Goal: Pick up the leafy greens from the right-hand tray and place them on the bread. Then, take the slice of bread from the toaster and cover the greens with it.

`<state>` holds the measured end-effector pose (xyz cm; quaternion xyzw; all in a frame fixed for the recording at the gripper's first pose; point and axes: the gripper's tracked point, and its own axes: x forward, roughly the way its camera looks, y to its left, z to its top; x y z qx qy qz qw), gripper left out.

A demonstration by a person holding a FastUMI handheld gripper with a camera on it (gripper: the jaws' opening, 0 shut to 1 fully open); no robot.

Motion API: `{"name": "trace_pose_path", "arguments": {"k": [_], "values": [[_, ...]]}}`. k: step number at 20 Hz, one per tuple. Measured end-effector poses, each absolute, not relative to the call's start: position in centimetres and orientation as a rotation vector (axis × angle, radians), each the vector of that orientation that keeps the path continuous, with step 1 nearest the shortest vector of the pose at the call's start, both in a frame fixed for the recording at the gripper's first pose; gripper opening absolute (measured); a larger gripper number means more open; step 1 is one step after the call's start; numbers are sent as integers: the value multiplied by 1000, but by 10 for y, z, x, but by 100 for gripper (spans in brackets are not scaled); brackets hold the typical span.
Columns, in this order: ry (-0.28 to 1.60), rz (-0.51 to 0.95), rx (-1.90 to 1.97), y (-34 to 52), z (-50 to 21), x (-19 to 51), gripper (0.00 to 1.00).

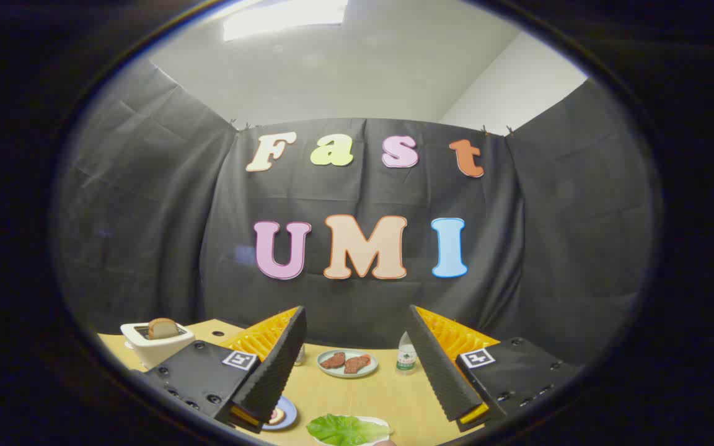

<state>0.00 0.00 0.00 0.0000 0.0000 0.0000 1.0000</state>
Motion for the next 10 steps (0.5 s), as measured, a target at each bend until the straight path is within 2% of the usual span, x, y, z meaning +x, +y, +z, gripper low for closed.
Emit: {"name": "trace_pose_path", "arguments": {"k": [10], "values": [[-4, 7, 9, -2, 4, 4, 100]]}}
